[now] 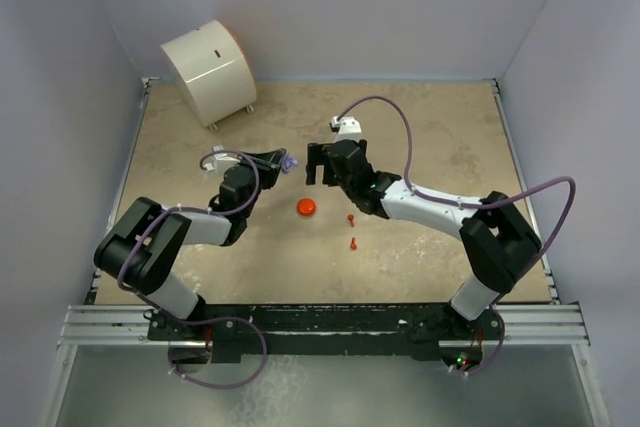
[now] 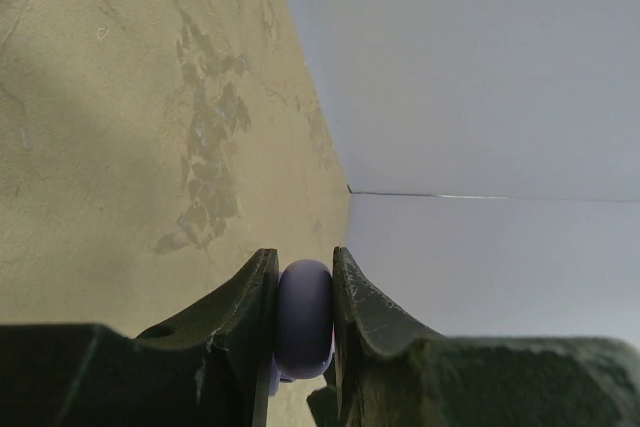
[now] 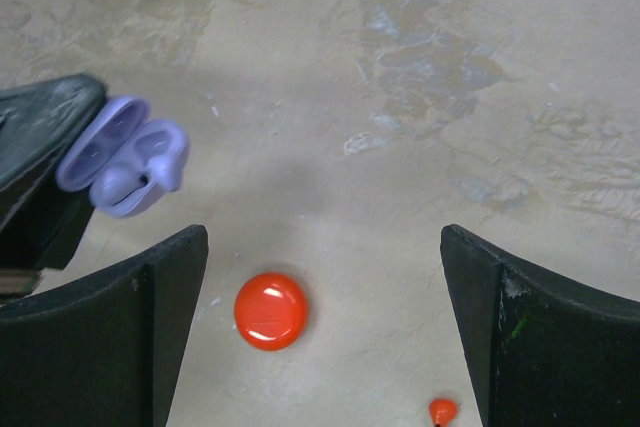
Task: Insert the wireless bluetooth earbuds into the charging case
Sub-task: Place the earbud in the charging case.
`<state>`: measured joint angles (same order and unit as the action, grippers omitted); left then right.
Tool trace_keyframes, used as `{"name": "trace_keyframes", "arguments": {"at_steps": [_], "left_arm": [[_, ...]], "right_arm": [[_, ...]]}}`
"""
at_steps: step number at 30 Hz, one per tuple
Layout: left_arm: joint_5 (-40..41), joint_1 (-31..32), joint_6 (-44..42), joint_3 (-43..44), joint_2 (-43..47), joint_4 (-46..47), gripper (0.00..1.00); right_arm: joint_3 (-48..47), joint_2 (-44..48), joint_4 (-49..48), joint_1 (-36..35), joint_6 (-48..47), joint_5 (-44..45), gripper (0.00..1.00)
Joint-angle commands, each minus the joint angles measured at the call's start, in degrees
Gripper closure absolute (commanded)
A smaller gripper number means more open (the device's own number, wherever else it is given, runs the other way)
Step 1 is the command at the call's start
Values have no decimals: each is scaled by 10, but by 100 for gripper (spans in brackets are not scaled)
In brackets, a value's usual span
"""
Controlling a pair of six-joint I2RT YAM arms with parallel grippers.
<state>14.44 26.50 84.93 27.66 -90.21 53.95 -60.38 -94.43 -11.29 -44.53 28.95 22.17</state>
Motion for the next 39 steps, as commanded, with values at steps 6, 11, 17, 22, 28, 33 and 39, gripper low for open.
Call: {"name": "trace_keyframes", "arguments": {"at_steps": [6,11,17,22,28,33,39], "left_arm": [[8,12,-3,43,-25,38,100],[5,17,-3,50,-29,41,100],[3,32,-2,56,-38,46,100],[3,46,0,53,-43,54,100],[6,55,1,39,-31,55,100],[10,55,1,24,-17,55,100],[16,55,-2,20,-10,51,100]], "right_arm": [[-8,-21,-1,-26,-7,28,0],[-13,-32,0,-27,-6,28,0],[-28,-46,-2,-27,-7,25,0],[-43,-59,-9,-27,-2,9,0],[-67,-74,3,-24,1,19,0],[-76,-74,12,-19,6,19,0],[-71,-62,15,-18,3,14,0]]}}
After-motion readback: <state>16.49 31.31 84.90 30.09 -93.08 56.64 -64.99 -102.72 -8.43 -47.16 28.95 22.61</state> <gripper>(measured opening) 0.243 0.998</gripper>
